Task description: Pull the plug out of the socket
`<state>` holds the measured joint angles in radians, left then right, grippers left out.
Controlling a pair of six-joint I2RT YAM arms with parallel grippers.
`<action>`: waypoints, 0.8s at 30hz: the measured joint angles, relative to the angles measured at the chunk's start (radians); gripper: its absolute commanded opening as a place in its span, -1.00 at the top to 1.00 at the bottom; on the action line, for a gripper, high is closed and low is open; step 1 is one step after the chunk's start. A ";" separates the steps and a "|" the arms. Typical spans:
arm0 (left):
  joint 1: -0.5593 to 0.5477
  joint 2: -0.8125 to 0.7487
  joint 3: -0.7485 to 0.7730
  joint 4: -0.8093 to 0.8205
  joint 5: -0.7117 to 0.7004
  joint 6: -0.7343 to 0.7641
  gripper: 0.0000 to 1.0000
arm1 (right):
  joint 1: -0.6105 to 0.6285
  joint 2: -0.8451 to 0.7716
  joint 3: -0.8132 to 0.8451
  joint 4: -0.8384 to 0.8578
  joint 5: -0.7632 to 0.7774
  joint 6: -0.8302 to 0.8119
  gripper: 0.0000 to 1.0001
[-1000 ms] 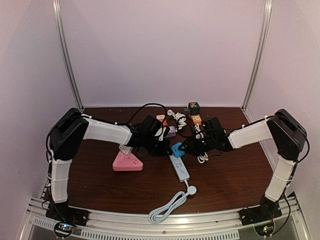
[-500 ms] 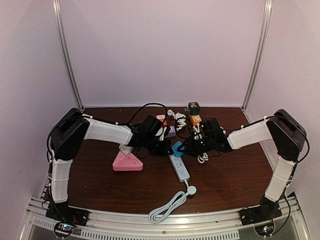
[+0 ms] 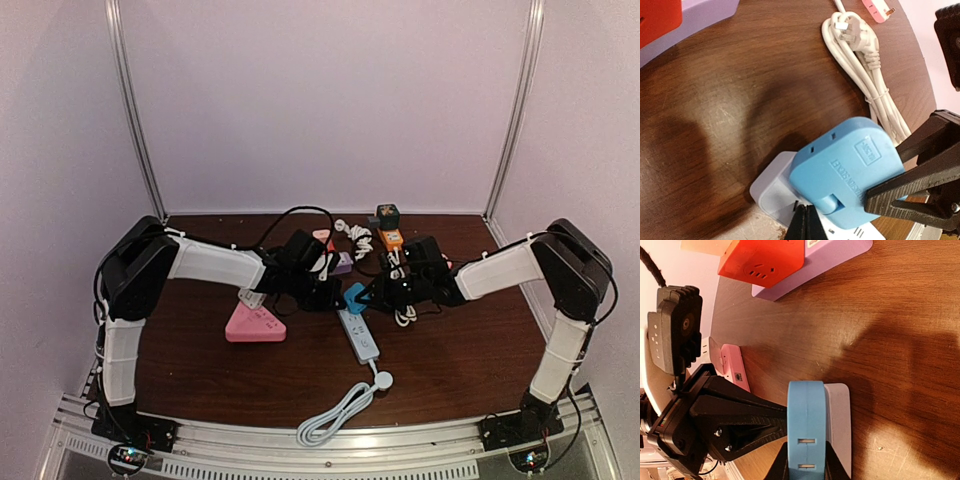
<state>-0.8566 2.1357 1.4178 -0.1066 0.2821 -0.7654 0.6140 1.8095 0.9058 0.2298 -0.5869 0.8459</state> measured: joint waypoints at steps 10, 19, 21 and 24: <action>-0.001 0.000 0.000 0.000 -0.014 -0.012 1.00 | -0.023 0.013 -0.071 0.168 -0.059 0.131 1.00; -0.002 0.024 0.001 -0.051 -0.038 -0.012 1.00 | -0.030 0.012 -0.097 0.320 -0.124 0.214 1.00; -0.002 0.032 0.000 -0.059 -0.039 -0.014 1.00 | -0.030 0.010 -0.097 0.362 -0.142 0.227 1.00; -0.005 0.032 0.001 -0.061 -0.040 -0.014 1.00 | -0.030 0.010 -0.097 0.406 -0.156 0.240 1.00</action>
<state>-0.8612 2.1677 1.4189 -0.1677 0.2420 -0.7799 0.5838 1.8194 0.8085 0.6353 -0.7433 1.0859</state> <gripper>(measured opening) 0.006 0.168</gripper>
